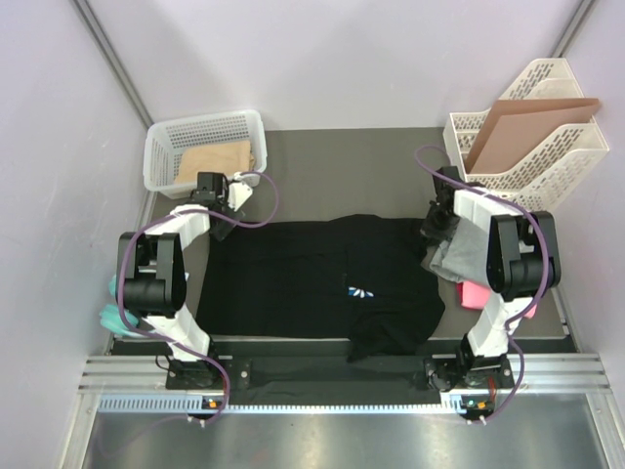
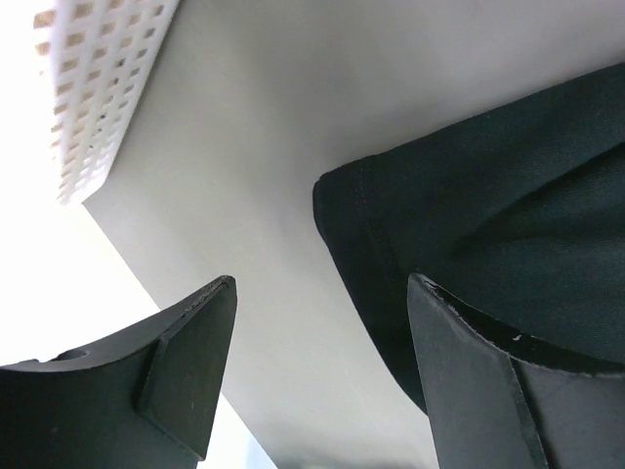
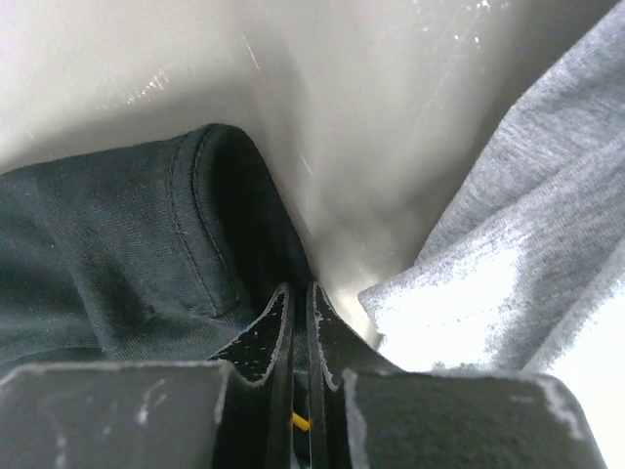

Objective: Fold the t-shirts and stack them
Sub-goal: Fold the flattened tshirt in 1/3 of the way

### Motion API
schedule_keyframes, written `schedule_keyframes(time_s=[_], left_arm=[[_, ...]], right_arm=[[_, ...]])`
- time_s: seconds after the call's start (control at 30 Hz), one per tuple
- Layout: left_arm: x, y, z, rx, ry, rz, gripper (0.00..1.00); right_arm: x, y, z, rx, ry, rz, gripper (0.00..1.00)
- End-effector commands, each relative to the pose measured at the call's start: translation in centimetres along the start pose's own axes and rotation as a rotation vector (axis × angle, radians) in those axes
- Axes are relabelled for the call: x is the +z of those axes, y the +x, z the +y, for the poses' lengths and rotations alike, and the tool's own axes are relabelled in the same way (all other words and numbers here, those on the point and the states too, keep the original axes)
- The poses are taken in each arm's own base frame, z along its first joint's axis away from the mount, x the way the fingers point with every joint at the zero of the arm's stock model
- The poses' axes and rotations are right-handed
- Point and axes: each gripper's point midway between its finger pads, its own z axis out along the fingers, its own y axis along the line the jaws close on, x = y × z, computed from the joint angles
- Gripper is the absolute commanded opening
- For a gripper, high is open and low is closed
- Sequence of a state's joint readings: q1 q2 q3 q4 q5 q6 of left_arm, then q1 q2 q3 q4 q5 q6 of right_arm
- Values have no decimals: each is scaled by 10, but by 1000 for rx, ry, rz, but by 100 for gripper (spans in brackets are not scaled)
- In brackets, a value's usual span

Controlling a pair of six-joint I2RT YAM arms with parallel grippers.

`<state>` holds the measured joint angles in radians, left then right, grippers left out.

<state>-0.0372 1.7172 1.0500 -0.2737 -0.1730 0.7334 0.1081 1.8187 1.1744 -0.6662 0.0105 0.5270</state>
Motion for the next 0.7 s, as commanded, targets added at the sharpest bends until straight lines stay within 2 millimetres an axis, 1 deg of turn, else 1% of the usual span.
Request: schedule_keyframes(time_s=[0.0, 0.03, 0.1, 0.13, 0.2, 0.23, 0.3, 0.33, 0.4, 0.43, 0.5, 0.53, 0.6, 0.67], left_arm=[[-8, 0, 0, -28, -12, -28, 75], [-6, 4, -4, -29, -5, -20, 75], [-4, 6, -5, -36, -2, -16, 75], [-3, 7, -7, -35, 2, -14, 76], [-1, 8, -7, -32, -3, -13, 75], [-1, 8, -6, -33, -7, -12, 75], [1, 9, -5, -26, -13, -6, 76], [1, 10, -5, -26, -15, -6, 75], [2, 12, -3, -29, -16, -2, 75], [3, 14, -2, -31, -20, -1, 75], [3, 15, 2, -35, -26, 0, 75], [4, 16, 1, -35, -25, 1, 75], [5, 16, 2, -33, -25, 3, 75], [5, 17, 1, -32, -24, 4, 75]], right_arm=[[-8, -15, -8, -16, 82, -54, 0], [-14, -25, -9, -20, 90, -79, 0], [-19, -35, -18, -23, 150, -103, 0], [-22, -42, -18, -32, 159, -119, 0], [-23, -47, -23, -37, 198, -120, 0], [-22, -55, -21, -39, 204, -131, 0], [-19, -60, -23, -43, 232, -129, 0], [-17, -67, -21, -47, 238, -132, 0], [-15, -72, -19, -52, 248, -132, 0], [-11, -79, -17, -54, 251, -133, 0], [-9, -83, -17, -64, 268, -123, 0], [-4, -88, -15, -71, 276, -121, 0], [-2, -94, -17, -76, 297, -126, 0], [1, -104, -14, -83, 305, -133, 0]])
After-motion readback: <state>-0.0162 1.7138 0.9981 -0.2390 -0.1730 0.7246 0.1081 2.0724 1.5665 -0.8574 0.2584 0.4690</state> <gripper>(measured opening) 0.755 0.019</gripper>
